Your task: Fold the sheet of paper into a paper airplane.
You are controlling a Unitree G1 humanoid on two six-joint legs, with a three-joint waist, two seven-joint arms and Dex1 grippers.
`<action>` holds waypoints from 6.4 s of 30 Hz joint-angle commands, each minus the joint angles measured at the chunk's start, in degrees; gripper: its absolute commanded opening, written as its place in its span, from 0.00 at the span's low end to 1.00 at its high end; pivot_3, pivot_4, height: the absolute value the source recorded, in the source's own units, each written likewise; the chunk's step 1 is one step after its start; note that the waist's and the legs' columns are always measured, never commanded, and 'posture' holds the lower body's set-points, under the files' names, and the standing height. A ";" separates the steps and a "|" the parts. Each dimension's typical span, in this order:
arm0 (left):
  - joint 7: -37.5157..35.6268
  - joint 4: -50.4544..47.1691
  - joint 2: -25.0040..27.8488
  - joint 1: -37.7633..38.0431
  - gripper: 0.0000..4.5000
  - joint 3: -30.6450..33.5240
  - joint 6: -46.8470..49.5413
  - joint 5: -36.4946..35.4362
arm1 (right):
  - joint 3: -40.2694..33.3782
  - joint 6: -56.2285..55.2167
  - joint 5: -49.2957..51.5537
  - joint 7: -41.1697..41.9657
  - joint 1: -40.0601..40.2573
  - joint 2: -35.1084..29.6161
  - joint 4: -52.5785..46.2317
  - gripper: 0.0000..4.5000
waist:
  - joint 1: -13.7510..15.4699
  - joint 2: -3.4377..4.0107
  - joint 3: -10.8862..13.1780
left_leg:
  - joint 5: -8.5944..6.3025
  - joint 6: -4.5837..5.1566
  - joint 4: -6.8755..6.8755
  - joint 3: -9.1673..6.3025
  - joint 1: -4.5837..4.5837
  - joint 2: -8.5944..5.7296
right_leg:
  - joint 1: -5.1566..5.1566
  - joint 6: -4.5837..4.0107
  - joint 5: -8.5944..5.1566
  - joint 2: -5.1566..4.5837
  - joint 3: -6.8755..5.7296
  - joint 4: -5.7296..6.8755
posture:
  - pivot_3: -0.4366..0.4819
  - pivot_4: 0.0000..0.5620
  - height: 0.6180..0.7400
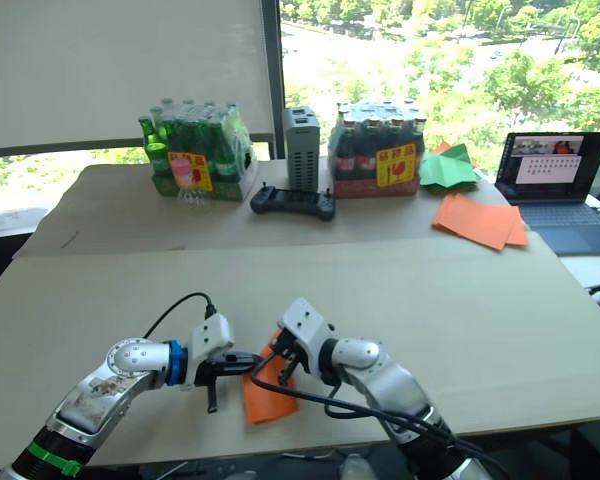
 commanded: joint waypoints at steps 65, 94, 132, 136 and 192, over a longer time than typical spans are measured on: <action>0.77 2.98 1.27 1.13 0.01 -4.11 -2.46 6.94 | 0.03 -1.28 -2.85 0.27 2.08 -0.39 -3.90 0.00 | 0.02 0.05 -0.03 | -0.01 0.02 -0.13 -0.05 0.61 0.03 | 0.71 0.55 -0.43 -0.02 -0.04 -0.12 | 0.48 0.27 0.86; 0.65 2.39 1.70 1.75 0.01 -4.19 -2.71 7.08 | 1.77 3.36 0.24 3.86 10.71 -8.85 -9.69 0.00 | -0.02 0.04 -0.04 | -0.02 0.02 -0.17 -0.06 0.64 0.05 | 0.76 0.62 -0.50 -0.02 -0.06 -0.13 | 0.48 0.27 0.86; 0.15 3.66 1.71 0.03 0.01 -3.69 -3.15 6.44 | -2.76 4.00 7.68 9.45 12.77 -20.92 -20.11 0.00 | 1.12 -0.01 -0.03 | -0.04 0.03 -0.19 -0.08 0.58 0.08 | 0.79 0.70 -0.55 -0.03 -0.15 -0.27 | 0.48 0.27 0.86; -1.43 1.30 2.64 -1.56 0.01 -0.05 -1.56 2.81 | -11.02 3.25 12.53 9.15 12.91 -18.80 -22.31 0.00 | 1.01 -0.09 0.07 | -0.04 0.03 -0.18 -0.07 0.53 0.10 | 0.72 0.70 -0.55 -0.02 -0.15 -0.26 | 0.48 0.27 0.86; -8.43 28.33 -5.05 -22.42 0.01 2.32 -27.81 13.95 | -21.17 2.74 10.55 -8.28 10.61 -15.83 -21.74 0.00 | 0.82 -0.37 0.44 | -0.03 0.05 0.12 -0.09 -0.39 0.01 | -0.13 0.04 -0.11 0.00 -0.18 0.00 | 0.48 0.27 0.86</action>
